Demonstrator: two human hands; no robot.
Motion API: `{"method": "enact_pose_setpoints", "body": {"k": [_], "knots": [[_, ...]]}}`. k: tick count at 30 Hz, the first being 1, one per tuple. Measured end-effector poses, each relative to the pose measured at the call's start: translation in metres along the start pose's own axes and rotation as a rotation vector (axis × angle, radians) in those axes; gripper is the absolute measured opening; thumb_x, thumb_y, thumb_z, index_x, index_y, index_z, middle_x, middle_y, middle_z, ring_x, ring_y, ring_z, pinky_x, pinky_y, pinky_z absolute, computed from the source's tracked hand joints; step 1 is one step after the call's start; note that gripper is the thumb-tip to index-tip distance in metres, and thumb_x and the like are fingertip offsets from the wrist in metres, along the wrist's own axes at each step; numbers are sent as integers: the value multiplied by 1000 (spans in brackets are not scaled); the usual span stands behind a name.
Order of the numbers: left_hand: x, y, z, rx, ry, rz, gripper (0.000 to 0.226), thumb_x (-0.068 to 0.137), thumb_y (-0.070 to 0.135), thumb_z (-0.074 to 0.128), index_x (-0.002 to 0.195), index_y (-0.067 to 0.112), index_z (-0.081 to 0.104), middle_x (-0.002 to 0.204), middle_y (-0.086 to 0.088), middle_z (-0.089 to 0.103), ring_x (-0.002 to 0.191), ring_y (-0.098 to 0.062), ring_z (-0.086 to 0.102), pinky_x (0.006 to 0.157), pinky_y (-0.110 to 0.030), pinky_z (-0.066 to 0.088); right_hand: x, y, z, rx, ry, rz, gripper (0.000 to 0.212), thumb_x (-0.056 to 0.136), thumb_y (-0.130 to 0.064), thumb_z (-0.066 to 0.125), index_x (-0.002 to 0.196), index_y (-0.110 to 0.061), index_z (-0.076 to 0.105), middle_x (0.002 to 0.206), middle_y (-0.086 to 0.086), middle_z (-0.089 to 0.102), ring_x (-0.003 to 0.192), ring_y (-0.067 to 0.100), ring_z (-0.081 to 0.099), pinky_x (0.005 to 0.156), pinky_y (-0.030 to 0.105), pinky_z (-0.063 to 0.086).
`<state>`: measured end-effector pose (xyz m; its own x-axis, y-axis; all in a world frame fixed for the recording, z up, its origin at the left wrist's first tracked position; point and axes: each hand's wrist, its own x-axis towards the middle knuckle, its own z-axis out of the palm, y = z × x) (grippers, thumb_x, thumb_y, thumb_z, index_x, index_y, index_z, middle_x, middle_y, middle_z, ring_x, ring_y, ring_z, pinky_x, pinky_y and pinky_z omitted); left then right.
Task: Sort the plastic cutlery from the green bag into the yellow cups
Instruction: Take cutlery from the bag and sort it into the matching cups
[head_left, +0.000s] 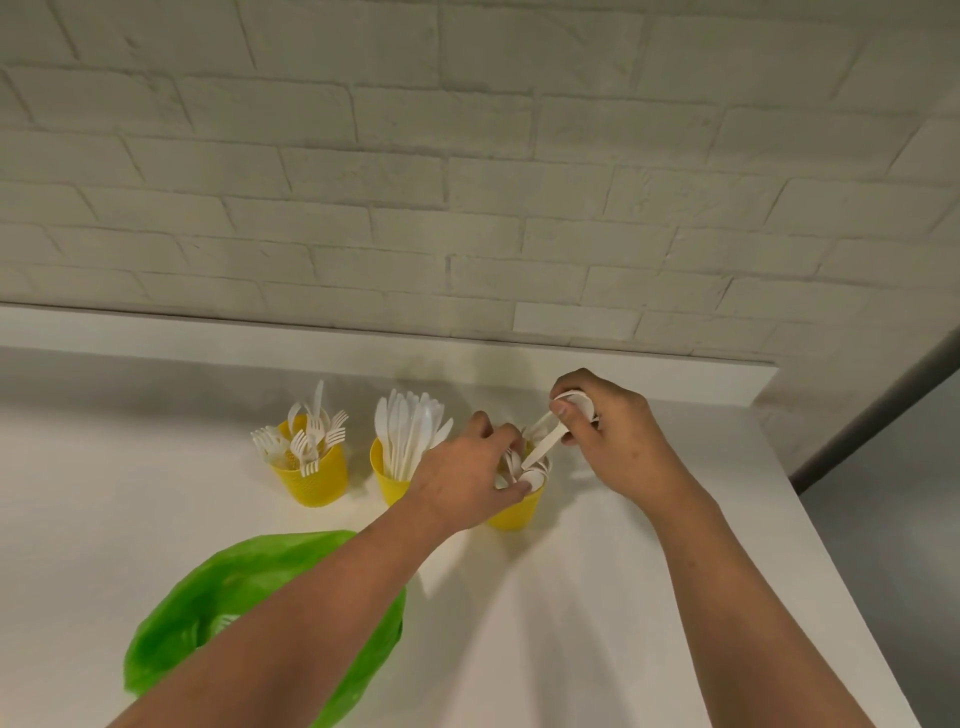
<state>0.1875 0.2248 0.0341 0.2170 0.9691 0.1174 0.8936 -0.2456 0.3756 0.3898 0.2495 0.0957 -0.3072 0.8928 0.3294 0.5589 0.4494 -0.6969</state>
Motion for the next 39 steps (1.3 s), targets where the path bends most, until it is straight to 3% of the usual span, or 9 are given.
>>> {"method": "enact_pose_setpoints", "body": {"k": [8,12,14,18,22,27,30,34,39], "knots": [[0,-1,4,-32,3,-16,50,83,65,65,121,36,51,111,7,43,77,-13,53,66,-29,49,0,6,10,-58,-40,34,7,101,-26,60,97,-23,64,85,-6,68,74,15,71,70,42,58],[0,0,3,-31,-1,-12,52,82,64,69,122,34,52,112,6,44,76,-13,52,66,-30,49,6,13,19,-142,-135,68,15,103,-22,56,116,-23,63,96,-5,68,85,13,64,74,27,49],[-1,-1,3,-62,0,-11,55,80,61,73,123,33,54,115,5,46,77,-14,55,68,-30,52,10,20,28,-288,-166,52,24,106,-26,48,125,-20,61,112,4,67,100,24,61,83,34,49],[-4,-5,1,-178,38,-31,65,75,53,81,130,32,54,120,4,44,83,-15,62,79,-34,57,1,26,48,-444,-297,66,62,102,-56,16,141,-20,49,138,6,52,120,33,50,99,48,46],[-10,-6,1,-274,96,-72,72,76,43,86,136,31,49,123,8,43,82,-14,64,85,-37,58,-3,20,57,-256,-189,53,58,105,-54,25,160,-35,17,161,-3,33,140,22,37,112,45,38],[-15,-6,2,-287,169,-70,66,82,37,83,139,20,53,125,0,57,93,-17,66,85,-34,56,-7,26,73,-425,-214,-69,70,104,-57,4,153,-25,43,162,-6,38,152,24,30,115,49,37],[-17,-8,4,-262,211,-96,61,85,38,81,137,18,56,122,-2,63,98,-20,68,85,-33,54,-16,36,84,-489,-259,-32,69,104,-54,5,157,-21,36,165,-4,33,155,24,22,116,51,34],[-23,-10,10,-223,201,-123,62,84,44,81,137,21,58,115,-1,68,98,-21,70,84,-34,55,-18,36,87,-266,-142,58,62,105,-54,20,161,-28,22,172,-3,8,157,20,8,123,42,18],[-34,-3,22,-154,88,-113,70,86,38,79,146,18,48,147,2,48,119,-19,62,96,-27,49,-24,37,95,189,-12,401,60,105,-51,39,160,-36,21,168,-1,21,153,18,27,122,44,31]]}}
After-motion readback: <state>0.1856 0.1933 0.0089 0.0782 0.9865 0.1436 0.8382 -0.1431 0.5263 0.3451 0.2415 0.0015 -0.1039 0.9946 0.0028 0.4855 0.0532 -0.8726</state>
